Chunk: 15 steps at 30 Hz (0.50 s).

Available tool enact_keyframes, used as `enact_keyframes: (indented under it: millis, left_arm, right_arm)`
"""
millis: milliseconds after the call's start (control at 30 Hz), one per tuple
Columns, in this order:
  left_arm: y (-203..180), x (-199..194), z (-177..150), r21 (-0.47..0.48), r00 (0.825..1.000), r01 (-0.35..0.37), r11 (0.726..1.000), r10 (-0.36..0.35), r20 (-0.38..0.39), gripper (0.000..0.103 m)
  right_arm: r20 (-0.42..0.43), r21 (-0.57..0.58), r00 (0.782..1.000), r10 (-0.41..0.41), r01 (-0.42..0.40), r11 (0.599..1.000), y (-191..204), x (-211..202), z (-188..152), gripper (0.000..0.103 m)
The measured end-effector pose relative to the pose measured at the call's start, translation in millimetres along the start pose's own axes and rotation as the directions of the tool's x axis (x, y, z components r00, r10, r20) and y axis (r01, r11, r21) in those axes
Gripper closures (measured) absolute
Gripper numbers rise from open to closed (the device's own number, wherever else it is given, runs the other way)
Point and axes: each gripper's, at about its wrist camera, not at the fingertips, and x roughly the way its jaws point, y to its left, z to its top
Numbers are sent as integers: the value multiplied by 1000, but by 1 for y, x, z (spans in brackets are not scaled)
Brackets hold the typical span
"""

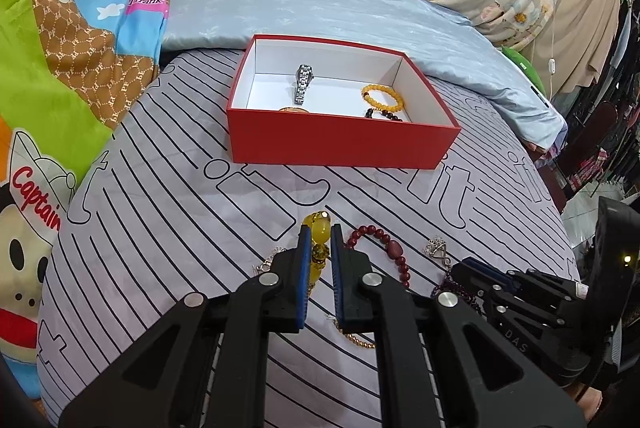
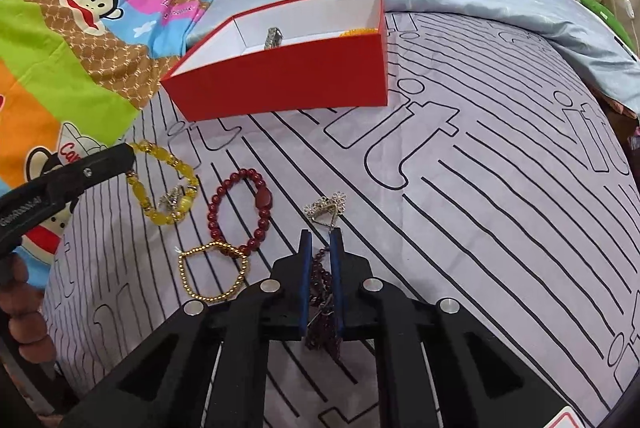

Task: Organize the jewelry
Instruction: 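Lift the yellow bracelet with the left tool while the right tool lifts the dark bead bracelet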

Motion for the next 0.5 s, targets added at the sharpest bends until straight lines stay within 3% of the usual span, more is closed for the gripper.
enact_keyframes:
  millis: [100, 500]
  left_arm:
    - [0, 2, 0, -1, 1000, 3, 1000, -3, -3, 94]
    - [-3, 5, -3, 0, 1000, 9, 1000, -9, -14, 94]
  right_arm:
    - [-12, 2, 1000, -2, 2, 1000, -3, 2, -2, 101]
    - [-28, 27, 999, 22, -21, 999, -11, -13, -20, 97]
